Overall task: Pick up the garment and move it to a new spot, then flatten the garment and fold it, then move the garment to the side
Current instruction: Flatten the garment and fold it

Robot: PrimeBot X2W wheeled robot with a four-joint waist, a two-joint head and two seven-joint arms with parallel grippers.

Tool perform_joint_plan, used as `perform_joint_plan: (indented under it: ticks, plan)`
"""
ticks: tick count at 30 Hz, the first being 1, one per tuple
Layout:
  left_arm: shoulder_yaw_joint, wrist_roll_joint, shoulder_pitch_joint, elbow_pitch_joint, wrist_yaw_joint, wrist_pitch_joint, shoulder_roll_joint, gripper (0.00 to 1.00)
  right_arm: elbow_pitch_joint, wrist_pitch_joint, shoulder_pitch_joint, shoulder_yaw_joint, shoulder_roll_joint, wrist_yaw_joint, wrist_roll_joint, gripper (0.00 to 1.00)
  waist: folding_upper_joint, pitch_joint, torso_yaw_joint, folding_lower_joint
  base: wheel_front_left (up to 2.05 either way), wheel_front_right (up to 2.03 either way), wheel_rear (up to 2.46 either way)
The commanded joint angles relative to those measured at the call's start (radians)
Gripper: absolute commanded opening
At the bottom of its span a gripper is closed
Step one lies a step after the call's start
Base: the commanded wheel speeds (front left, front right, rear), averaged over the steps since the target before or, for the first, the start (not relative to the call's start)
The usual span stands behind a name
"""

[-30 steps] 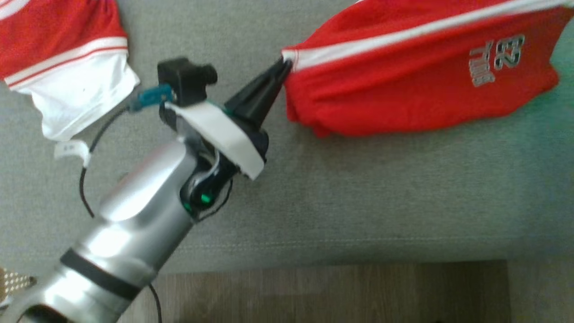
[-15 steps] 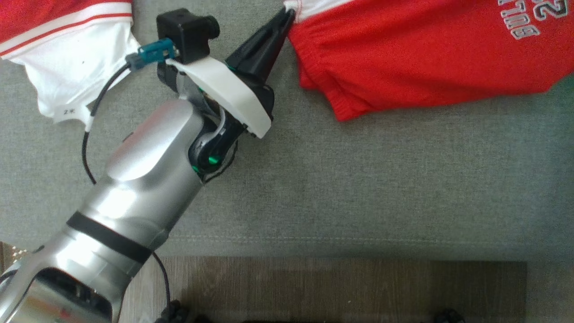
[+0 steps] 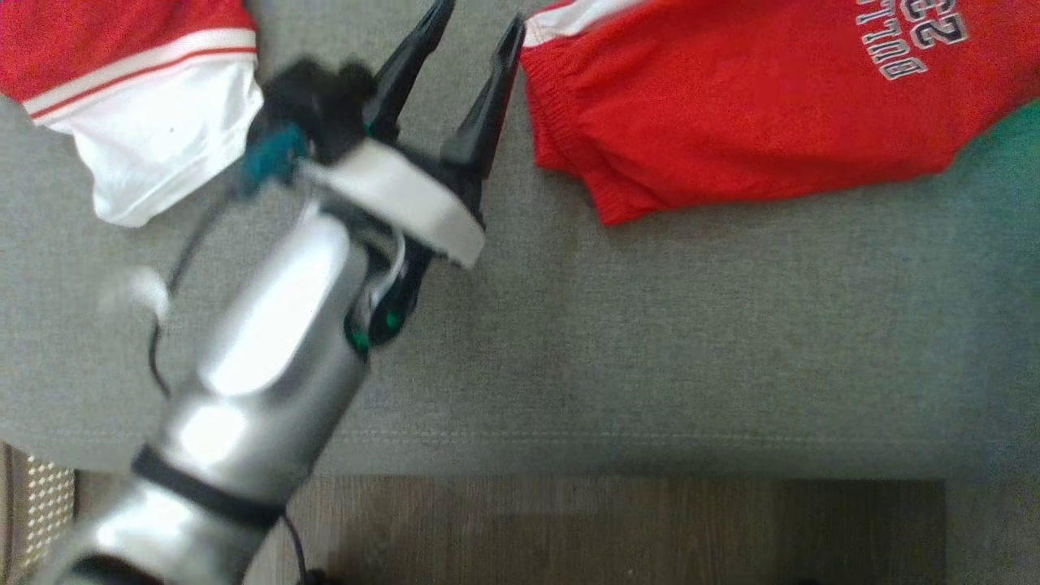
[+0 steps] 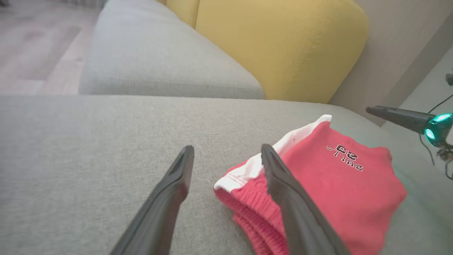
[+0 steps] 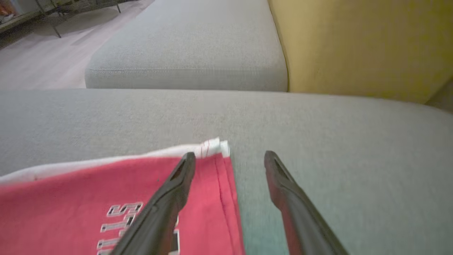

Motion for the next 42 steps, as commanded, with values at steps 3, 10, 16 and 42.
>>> perform_joint_plan:
  ticks: [3, 10, 16, 42]
  plan:
    - [0.125, 0.128, 0.161, -0.162, 0.093, -0.005, 0.015, 1.00, -0.090, -0.026, 0.133, -0.016, 0.043, 0.000, 0.024, 1.00, 0.0000, -0.051, -0.017, 0.0000, 0.00, 0.00, 0.00]
    - [0.225, 0.370, 0.416, -0.378, 0.196, -0.006, -0.036, 1.00, -0.052, -0.098, 0.213, -0.051, 0.074, 0.000, 0.005, 1.00, 0.0000, -0.106, 0.005, 0.0000, 0.00, 0.00, 0.00]
    - [0.231, 0.499, 0.568, -0.445, 0.221, -0.006, -0.062, 1.00, 0.114, -0.118, 0.143, -0.069, 0.054, 0.000, -0.040, 1.00, 0.0000, -0.116, 0.056, 0.0000, 0.00, 0.00, 0.00]
    - [0.229, 0.577, 0.585, -0.473, 0.215, -0.006, -0.100, 1.00, 0.597, -0.002, -0.060, -0.015, -0.041, 0.000, -0.012, 0.00, 0.0000, -0.100, 0.115, 0.0000, 0.00, 0.00, 0.00]
